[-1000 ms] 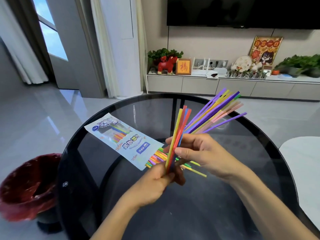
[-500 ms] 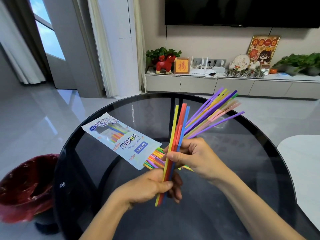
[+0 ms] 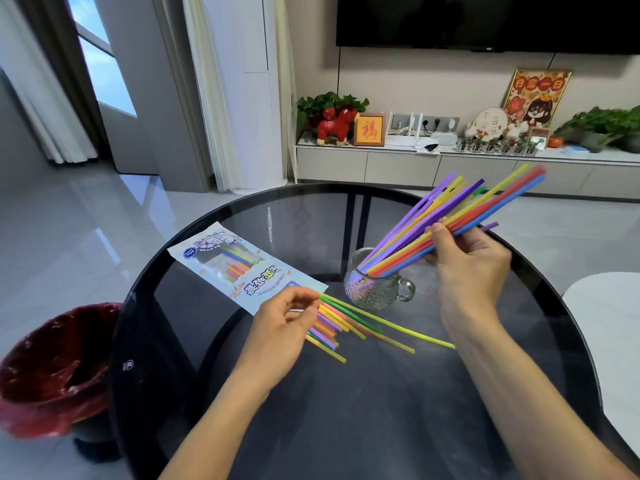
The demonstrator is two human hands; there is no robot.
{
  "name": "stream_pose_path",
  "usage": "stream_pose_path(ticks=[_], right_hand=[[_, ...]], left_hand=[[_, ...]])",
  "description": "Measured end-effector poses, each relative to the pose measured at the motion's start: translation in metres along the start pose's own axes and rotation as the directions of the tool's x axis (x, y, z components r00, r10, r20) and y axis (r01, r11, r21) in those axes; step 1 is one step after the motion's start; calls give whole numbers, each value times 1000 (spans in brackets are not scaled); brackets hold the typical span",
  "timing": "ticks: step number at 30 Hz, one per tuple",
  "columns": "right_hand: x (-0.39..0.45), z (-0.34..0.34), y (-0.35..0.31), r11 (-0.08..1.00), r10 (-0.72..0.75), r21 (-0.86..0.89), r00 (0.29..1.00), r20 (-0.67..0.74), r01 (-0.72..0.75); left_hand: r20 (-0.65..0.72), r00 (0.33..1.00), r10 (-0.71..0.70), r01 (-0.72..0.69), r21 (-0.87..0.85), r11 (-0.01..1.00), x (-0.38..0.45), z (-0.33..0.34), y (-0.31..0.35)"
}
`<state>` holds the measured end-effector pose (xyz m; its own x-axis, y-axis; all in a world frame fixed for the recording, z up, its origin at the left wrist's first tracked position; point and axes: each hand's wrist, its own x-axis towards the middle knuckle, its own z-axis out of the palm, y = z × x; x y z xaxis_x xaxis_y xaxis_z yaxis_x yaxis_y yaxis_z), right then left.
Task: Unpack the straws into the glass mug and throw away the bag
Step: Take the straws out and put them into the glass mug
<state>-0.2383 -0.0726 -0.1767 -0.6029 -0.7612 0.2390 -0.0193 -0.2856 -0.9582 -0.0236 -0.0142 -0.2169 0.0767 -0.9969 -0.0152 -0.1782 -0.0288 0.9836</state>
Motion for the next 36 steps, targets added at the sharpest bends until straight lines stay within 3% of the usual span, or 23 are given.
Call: stream_pose_path(ticks=[8,15,19,21,24,26,29,36], right_hand=[[-7,24,35,958,-1,-287,997,77,23],[1,8,30,905,129,-421,982,141,-59],[2,-20,13,720,110,-679,943,313,141],[4,-30,13,540,216,-802,879,426,256],[-5,-36,22,135,509,-882,732,452,451],[-12,-37,33,50,580,-863,689,435,502],[-19,-35,41,111,522,-853,700,487,510],[-41,-14,47,310,431,-747,613,662,588]], left_hand=[[48,998,36,-41,98,994,2,2,-3],[49,998,43,-49,125,991,4,4,-6],[26,991,130,-132,313,941,7,2,-13],[63,980,189,-194,529,826,8,2,-20],[139,988,70,-152,759,634,8,0,-33],[172,984,-41,-118,811,573,7,-3,-40],[203,977,-59,-138,825,548,6,-5,-44],[243,970,-35,-180,802,570,4,-6,-39]])
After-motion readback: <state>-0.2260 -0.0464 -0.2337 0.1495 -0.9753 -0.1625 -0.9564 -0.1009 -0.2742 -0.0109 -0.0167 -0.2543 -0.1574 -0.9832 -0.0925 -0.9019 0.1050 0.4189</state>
